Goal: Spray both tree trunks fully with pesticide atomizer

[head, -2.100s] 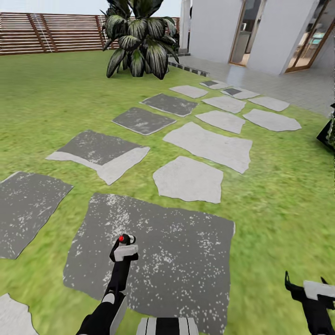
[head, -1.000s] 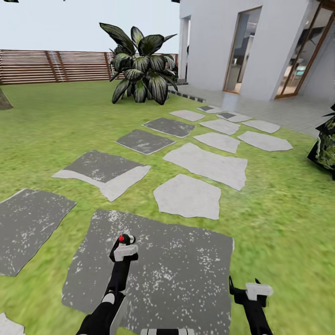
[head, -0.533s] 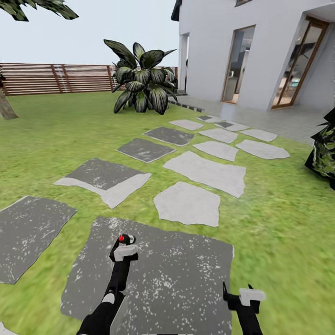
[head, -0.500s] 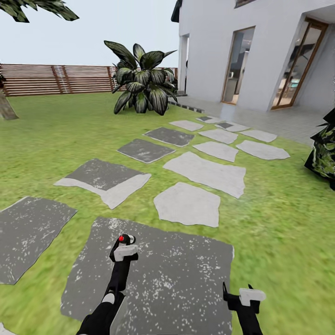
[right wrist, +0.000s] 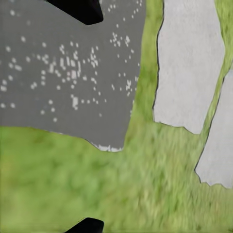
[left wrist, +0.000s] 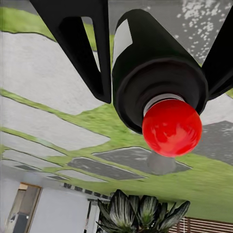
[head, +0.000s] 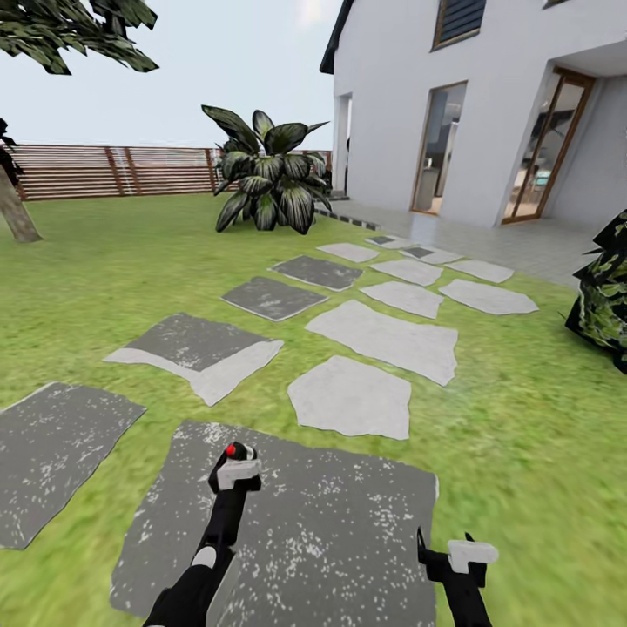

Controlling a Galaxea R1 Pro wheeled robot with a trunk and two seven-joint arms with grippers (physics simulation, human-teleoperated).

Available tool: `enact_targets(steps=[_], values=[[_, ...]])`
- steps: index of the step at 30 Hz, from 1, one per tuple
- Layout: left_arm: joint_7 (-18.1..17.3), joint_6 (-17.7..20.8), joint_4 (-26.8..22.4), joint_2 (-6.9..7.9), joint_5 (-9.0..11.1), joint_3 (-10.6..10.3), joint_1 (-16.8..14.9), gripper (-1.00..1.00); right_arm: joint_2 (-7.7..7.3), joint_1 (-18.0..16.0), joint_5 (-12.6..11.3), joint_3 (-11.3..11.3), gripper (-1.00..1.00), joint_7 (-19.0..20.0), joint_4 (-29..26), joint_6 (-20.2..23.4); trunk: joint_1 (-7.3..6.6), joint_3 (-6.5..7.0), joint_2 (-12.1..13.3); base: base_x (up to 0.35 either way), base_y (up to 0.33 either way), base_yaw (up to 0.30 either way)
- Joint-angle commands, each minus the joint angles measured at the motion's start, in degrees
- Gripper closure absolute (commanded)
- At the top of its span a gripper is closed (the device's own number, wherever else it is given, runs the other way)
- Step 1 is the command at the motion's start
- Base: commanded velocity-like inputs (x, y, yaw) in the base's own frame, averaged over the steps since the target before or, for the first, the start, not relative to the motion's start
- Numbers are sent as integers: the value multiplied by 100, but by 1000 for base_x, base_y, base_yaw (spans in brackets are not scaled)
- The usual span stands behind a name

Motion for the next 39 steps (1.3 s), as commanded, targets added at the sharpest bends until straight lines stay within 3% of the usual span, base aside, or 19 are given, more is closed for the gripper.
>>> enact_targets(steps=[1,10,32,39], values=[[2,88,0,-7,-41,27,-3,100,-17,-3,-5,32,-100,-42,4,-11,-4,18,0,0,0,0],[0,487,-15,-7,-41,24,-3,100,-20,-5,29,45,-100,-39,256,-3,-27,217,12,0,0,0],[3,531,-4,-7,-50,26,-3,100,-1,-38,47,76,-100,-38,422,-20,-85,705,43,0,0,0],[3,532,-4,-7,-50,24,-3,100,2,-37,39,76,-100,-38,424,-20,-238,830,324,0,0,0]])
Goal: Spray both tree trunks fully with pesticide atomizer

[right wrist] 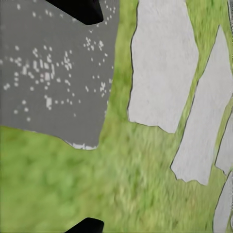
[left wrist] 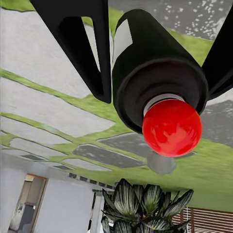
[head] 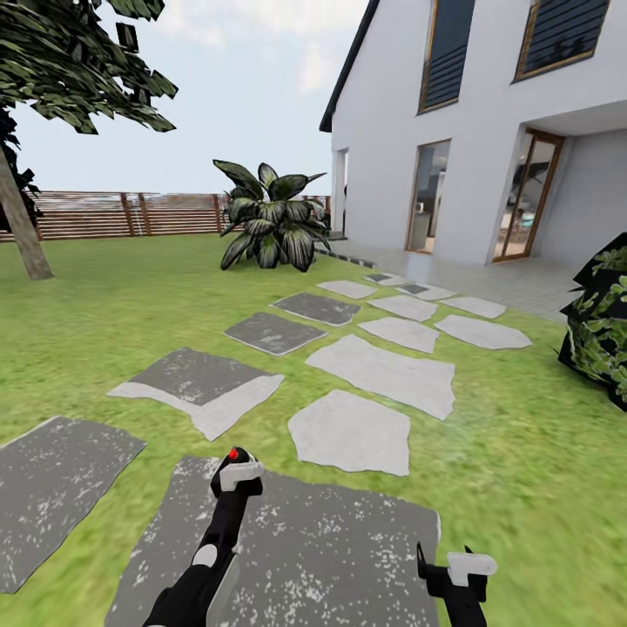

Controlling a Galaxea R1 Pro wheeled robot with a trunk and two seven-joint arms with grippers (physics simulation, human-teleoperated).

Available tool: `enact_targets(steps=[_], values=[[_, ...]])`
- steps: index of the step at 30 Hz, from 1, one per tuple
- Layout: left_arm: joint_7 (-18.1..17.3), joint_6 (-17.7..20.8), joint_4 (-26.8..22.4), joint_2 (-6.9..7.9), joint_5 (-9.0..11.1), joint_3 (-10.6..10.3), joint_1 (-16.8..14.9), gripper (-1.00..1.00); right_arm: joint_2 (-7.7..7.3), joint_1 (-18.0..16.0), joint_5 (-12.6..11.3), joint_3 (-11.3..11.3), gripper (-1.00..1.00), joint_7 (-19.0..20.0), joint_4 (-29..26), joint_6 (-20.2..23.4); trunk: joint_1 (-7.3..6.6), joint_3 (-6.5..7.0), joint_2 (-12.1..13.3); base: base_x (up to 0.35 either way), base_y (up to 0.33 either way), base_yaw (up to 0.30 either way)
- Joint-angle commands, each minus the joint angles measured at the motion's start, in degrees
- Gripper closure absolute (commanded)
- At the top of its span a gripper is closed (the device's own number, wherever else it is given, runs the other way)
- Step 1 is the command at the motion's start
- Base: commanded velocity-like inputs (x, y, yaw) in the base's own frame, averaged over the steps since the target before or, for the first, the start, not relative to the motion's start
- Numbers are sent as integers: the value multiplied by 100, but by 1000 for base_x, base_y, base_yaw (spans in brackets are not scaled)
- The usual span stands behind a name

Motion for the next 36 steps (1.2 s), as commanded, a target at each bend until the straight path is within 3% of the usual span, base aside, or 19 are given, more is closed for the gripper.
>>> enact_targets(steps=[1,36], values=[[1,-18,3,-7,-42,29,-4,100,-6,-4,-1,36,-100,-47,4,-9,-24,13,39,0,0,0],[-4,-20,3,-7,-42,38,-4,100,-1,-3,1,36,-100,-47,16,-9,-793,641,1443,0,0,0]])
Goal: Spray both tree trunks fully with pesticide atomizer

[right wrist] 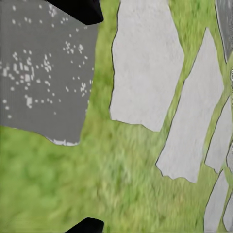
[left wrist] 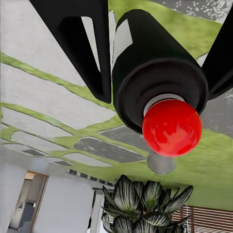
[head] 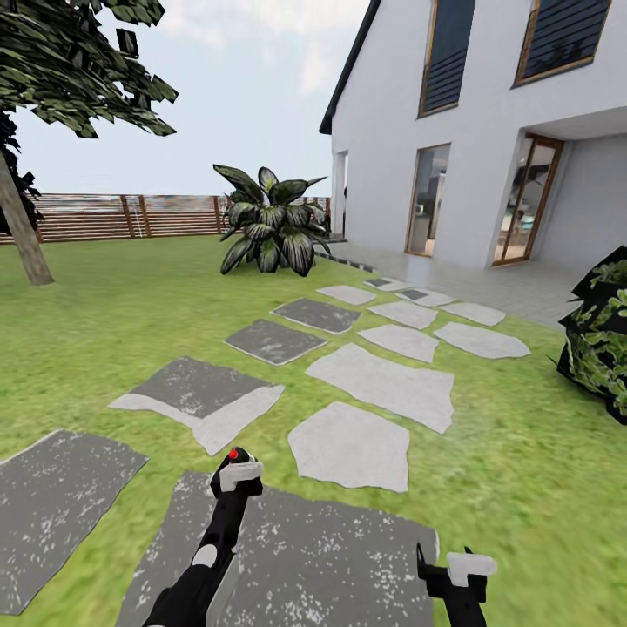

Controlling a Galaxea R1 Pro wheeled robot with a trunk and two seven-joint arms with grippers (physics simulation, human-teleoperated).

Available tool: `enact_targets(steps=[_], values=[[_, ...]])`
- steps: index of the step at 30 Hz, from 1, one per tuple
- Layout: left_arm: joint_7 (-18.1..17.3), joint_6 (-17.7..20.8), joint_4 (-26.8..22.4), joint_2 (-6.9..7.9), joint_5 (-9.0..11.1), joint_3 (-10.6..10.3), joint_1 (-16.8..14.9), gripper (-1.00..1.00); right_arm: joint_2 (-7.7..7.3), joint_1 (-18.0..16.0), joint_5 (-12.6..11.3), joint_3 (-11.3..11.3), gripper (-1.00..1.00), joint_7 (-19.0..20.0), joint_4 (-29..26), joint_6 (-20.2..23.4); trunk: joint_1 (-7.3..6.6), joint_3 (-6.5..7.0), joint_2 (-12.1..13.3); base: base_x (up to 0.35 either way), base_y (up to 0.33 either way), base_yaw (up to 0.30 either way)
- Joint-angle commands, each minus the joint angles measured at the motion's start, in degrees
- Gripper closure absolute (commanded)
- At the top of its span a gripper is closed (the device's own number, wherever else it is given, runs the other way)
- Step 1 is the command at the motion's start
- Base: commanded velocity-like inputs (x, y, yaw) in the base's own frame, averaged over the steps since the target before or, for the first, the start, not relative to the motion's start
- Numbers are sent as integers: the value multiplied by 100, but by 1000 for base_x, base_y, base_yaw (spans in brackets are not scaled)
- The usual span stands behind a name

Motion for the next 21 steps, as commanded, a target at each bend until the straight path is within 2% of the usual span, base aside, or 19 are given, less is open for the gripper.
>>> enact_targets(steps=[1,21], values=[[2,-19,3,-7,-42,29,-4,100,-6,-4,-2,36,-100,-47,4,-9,-24,13,39,0,0,0],[-3,-19,9,-7,-42,37,-4,100,-6,-4,14,36,-100,-47,31,-7,-463,372,841,0,0,0]])
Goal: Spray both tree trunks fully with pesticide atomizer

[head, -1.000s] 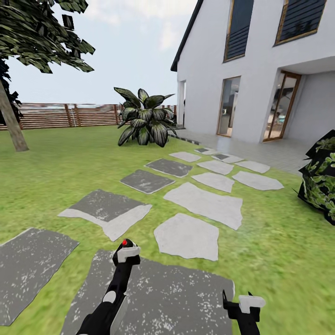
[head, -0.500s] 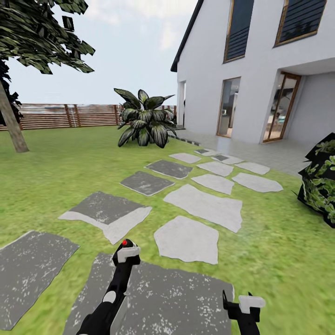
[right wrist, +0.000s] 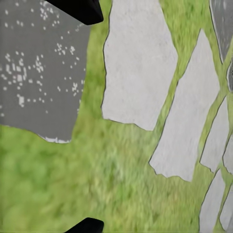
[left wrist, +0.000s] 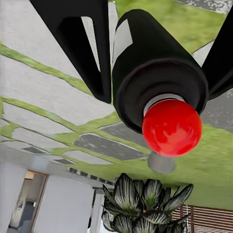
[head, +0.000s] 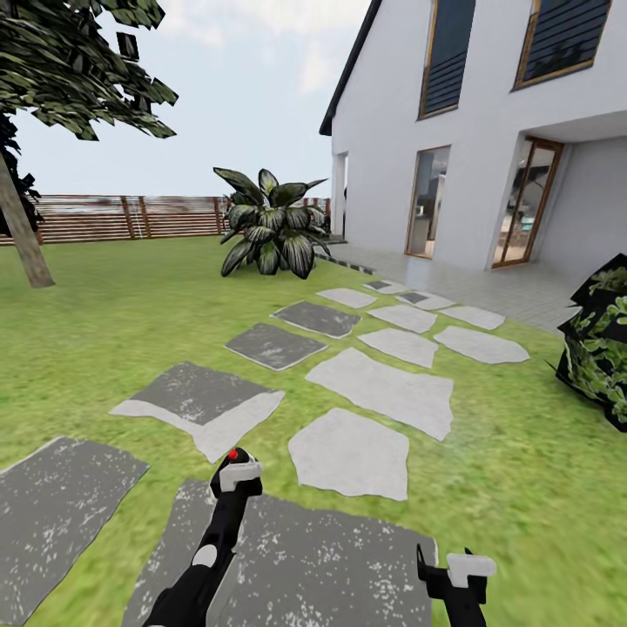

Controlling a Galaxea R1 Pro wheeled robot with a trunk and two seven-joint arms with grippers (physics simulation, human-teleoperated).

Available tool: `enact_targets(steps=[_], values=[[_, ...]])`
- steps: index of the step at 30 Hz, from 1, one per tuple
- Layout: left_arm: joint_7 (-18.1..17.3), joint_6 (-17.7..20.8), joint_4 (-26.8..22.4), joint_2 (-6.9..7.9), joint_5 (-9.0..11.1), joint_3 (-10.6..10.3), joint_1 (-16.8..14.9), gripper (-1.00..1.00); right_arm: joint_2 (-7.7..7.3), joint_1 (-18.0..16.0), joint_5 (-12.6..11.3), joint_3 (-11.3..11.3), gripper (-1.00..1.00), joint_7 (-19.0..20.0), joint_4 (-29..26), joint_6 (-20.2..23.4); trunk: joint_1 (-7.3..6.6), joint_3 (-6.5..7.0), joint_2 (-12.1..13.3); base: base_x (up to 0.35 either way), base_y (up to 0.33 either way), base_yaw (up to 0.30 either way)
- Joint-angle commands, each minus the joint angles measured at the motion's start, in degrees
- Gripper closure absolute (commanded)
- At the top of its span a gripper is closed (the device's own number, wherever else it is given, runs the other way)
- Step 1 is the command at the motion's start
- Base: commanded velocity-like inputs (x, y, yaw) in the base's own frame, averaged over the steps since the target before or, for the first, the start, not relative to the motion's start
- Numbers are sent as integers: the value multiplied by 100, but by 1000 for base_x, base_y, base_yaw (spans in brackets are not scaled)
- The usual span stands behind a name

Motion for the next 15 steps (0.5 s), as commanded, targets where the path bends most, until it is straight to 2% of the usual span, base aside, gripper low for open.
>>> enact_targets(steps=[1,15], values=[[0,-19,2,-7,-40,30,-4,100,-6,-4,1,36,-100,-47,4,-10,-24,13,39,0,0,0],[-1,-26,-5,-7,-33,30,-4,100,-6,-5,1,36,-100,-47,5,-8,-331,264,601,0,0,0]])
